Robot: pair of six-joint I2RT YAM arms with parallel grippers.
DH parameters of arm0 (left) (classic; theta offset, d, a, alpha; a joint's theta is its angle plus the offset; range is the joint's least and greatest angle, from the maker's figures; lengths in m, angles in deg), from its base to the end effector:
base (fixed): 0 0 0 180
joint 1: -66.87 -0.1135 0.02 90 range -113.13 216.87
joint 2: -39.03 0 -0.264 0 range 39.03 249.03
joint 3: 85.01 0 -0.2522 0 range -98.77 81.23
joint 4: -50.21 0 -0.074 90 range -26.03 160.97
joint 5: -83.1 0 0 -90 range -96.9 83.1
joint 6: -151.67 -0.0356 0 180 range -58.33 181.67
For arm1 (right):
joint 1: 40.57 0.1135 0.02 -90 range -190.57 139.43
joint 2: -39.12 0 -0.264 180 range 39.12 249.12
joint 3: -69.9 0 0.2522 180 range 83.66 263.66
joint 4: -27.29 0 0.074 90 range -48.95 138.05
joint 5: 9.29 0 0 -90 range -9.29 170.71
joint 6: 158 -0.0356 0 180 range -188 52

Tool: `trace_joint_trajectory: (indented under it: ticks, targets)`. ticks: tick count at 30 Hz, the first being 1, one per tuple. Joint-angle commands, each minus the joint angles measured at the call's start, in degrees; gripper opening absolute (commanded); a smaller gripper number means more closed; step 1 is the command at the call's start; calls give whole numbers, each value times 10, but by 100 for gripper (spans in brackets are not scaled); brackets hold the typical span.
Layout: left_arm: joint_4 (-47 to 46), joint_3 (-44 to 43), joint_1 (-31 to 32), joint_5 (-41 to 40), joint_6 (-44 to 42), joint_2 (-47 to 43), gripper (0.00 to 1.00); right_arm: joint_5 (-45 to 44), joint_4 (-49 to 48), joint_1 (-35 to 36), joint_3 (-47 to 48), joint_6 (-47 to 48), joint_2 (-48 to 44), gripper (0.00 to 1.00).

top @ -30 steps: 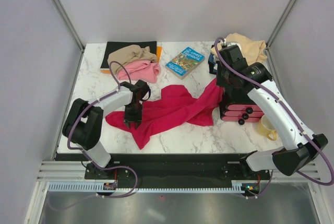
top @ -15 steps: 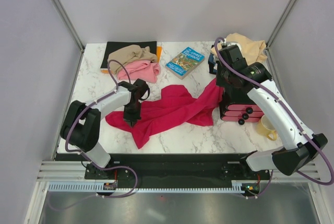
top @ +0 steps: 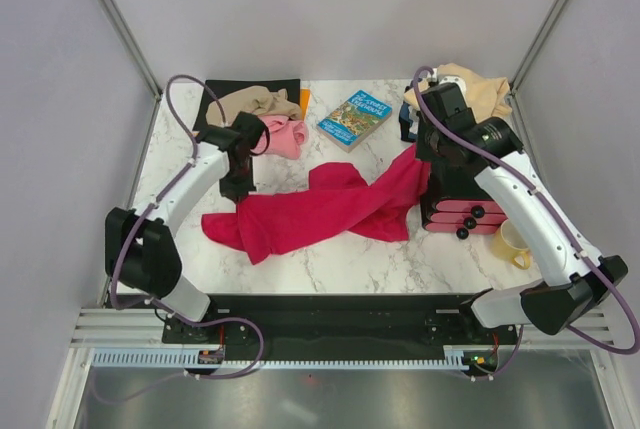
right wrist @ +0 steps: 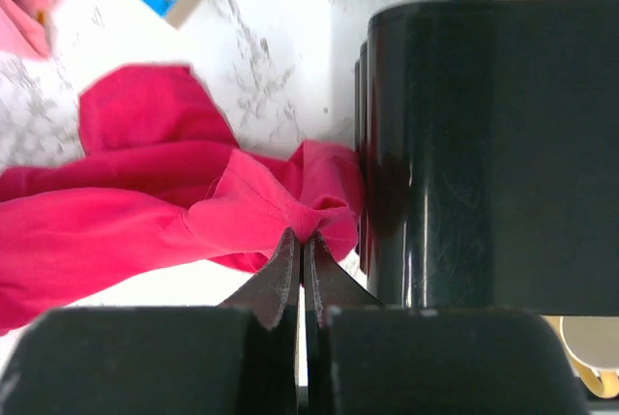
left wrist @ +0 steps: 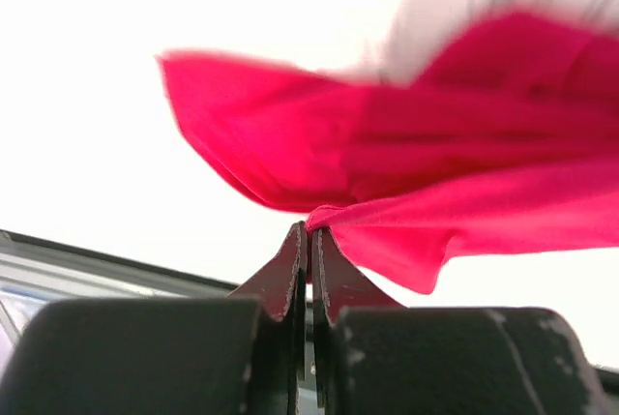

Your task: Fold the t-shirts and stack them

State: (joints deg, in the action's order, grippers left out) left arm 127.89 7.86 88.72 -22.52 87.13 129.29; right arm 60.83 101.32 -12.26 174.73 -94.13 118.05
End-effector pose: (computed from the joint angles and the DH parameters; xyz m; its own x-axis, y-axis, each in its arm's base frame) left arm 0.2730 -0.0992 0.2568 -0.9642 -0.0594 -0.2585 -0.1063 0.9795 0.1713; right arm 0.2416 0.1164 0.4027 -0.6970 0.0950 -0.7107 0.0677 0.9955 0.0666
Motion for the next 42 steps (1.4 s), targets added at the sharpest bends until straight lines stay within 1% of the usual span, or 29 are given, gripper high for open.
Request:
trace_joint_trajectory:
  ticks: [1, 3, 4, 6, 7, 9, 10, 14, 18, 24, 27, 28, 30, 33, 36, 38, 42]
  targets:
    - [53, -140, -30, -99, -12, -44, 2, -63, -36, -3, 60, 1, -17, 0]
    - [87, -191, -45, -125, -7, -43, 2, -74, -51, -2, 74, -1, -24, 0]
    - [99, -242, -50, -135, 2, -41, 2, -77, -56, -4, 77, -1, -32, 0]
    - [131, -291, -56, -167, 17, -39, 2, -97, -69, -3, 88, -3, -40, 0]
    - [142, -330, -56, -182, 25, -41, 2, -103, -74, -3, 91, -4, -47, 0]
    - [160, -367, -58, -214, 56, -46, 2, -119, -83, -3, 103, -4, -57, 0]
    - [174, -399, -58, -218, 65, -50, 2, -121, -86, -4, 106, -2, -66, 0]
    - [204, -453, -58, -224, 99, -78, 2, -128, -94, -4, 125, 6, -88, 0]
    - [241, -484, -58, -259, 131, -118, 2, -145, -94, -4, 153, 13, -113, 0]
    - [241, -556, -58, -260, 118, -178, 2, -137, -118, -4, 171, 21, -175, 0]
    - [241, -544, -58, -261, 120, -206, 2, -105, -143, -4, 149, 18, -229, 0]
    - [241, -538, -58, -264, 122, -228, 2, -84, -159, -4, 141, 19, -241, 0]
    - [241, -527, -58, -271, 119, -245, 2, -72, -170, -4, 126, 14, -271, 0]
    - [241, -528, -58, -280, 100, -263, 2, -61, -182, -3, 136, 26, -291, 0]
    - [241, -528, -58, -288, 94, -276, 2, -46, -179, -4, 172, 48, -282, 0]
    - [241, -527, -58, -289, 85, -269, 2, -47, -152, -4, 205, 51, -265, 0]
    - [241, -514, -58, -289, 93, -257, 2, -25, -140, -4, 207, 42, -233, 0]
